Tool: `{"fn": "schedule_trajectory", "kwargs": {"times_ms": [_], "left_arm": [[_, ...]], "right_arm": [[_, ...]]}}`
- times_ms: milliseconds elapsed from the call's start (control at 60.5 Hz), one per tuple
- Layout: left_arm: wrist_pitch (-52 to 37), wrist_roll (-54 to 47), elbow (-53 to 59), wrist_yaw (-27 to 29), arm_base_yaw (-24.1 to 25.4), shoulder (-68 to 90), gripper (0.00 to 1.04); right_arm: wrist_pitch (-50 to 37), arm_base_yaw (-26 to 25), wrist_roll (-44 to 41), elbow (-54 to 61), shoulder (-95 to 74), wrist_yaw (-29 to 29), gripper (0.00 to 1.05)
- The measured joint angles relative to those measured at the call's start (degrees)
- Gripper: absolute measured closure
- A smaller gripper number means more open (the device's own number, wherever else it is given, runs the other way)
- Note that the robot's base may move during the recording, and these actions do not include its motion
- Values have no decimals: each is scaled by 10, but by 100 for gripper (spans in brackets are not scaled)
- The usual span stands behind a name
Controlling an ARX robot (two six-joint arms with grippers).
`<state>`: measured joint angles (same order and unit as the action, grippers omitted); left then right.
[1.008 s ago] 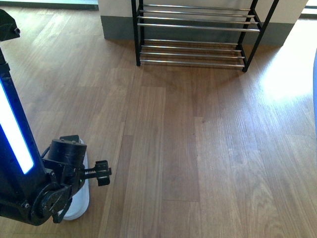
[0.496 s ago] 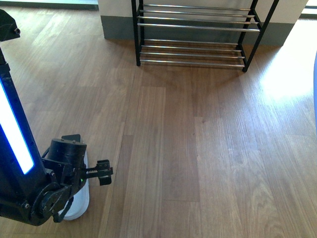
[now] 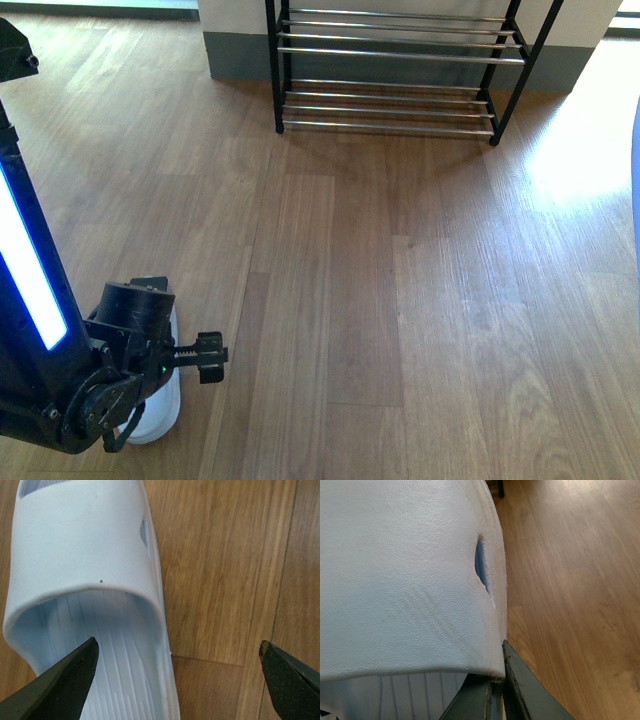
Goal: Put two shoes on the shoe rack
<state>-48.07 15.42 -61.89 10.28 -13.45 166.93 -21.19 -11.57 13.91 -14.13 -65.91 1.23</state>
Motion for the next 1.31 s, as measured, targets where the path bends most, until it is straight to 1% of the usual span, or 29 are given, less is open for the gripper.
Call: {"fn": "schedule_trajectory", "kwargs": {"times_ms": [479,760,843,942,1074,1305], "left_arm": [[8,-13,0,4,0,0,9],[-30,-6,1,-4,0,0,9],[-33,-15,47,-23,13,-33,9],[-33,-19,107,-21,22,-92,9],[-36,-21,112,-16,32,-123,9],[-37,-23,116,-20,29,-124,9]], "right_arm": [[0,0,0,0,0,0,103],[0,0,0,0,0,0,103],[0,0,0,0,0,0,103],[0,0,0,0,0,0,103],[0,0,0,0,0,0,103],[0,0,0,0,0,0,103]]}}
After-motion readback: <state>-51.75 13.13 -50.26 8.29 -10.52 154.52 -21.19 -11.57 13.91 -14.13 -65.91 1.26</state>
